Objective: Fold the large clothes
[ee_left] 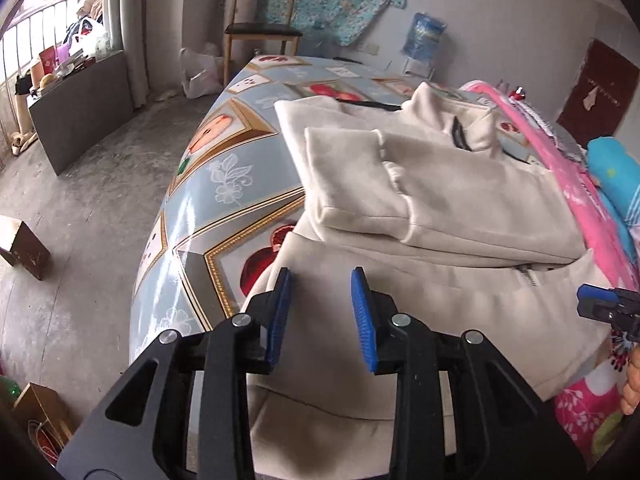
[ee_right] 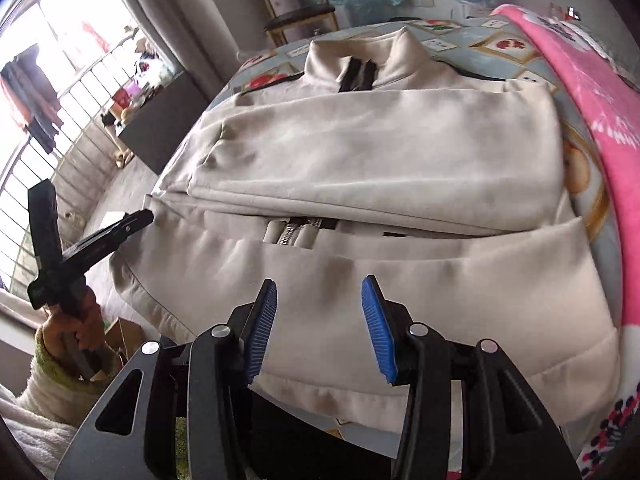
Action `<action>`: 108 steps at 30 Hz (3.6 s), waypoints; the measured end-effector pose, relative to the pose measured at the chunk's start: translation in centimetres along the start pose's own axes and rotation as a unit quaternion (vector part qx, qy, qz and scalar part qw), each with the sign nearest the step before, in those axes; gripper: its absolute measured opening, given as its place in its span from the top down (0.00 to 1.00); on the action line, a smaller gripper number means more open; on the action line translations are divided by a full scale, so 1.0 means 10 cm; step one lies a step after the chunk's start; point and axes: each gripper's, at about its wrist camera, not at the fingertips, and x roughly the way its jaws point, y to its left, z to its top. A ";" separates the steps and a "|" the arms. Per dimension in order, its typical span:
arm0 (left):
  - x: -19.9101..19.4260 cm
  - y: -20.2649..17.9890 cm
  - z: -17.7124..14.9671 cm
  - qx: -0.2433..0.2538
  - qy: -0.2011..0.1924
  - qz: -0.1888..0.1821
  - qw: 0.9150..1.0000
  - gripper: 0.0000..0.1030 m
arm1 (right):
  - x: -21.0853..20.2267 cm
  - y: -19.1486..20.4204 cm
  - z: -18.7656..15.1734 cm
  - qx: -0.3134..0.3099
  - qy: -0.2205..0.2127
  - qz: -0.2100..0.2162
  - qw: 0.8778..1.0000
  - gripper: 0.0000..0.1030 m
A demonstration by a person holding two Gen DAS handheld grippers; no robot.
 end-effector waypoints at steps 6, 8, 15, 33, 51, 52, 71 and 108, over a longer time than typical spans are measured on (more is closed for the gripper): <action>-0.27 -0.25 -0.02 0.037 -0.012 -0.065 0.997 0.57 | 0.18 0.14 0.00 -0.034 0.034 -0.013 0.999 0.57; -0.25 -0.46 -0.10 0.067 0.025 -0.109 0.991 0.47 | 0.21 0.17 0.00 -0.042 0.042 -0.015 0.998 0.57; -0.04 -1.05 -0.42 0.179 0.053 -0.031 0.982 0.45 | 0.27 0.25 -0.02 -0.063 0.045 -0.037 0.996 0.57; -0.47 -1.34 -0.21 0.241 -0.070 0.015 0.968 0.99 | -0.16 0.38 0.16 -0.067 -0.041 -0.044 0.996 0.95; 0.17 -1.29 -0.34 0.251 -0.012 0.032 0.967 0.98 | -0.57 -0.84 -0.08 0.054 -0.063 -0.155 0.984 0.57; 0.17 -1.29 -0.34 0.252 -0.012 0.032 0.967 0.98 | -0.61 -0.97 -0.12 0.063 -0.060 -0.170 0.982 0.57; 0.19 -1.36 -0.34 0.266 -0.004 0.054 0.962 0.98 | -0.75 -1.04 -0.23 0.039 -0.158 -0.243 0.956 0.94; -0.33 -0.56 -0.47 0.186 0.049 -0.053 0.980 0.85 | 0.21 0.24 -0.24 -0.059 -0.046 -0.006 0.997 0.70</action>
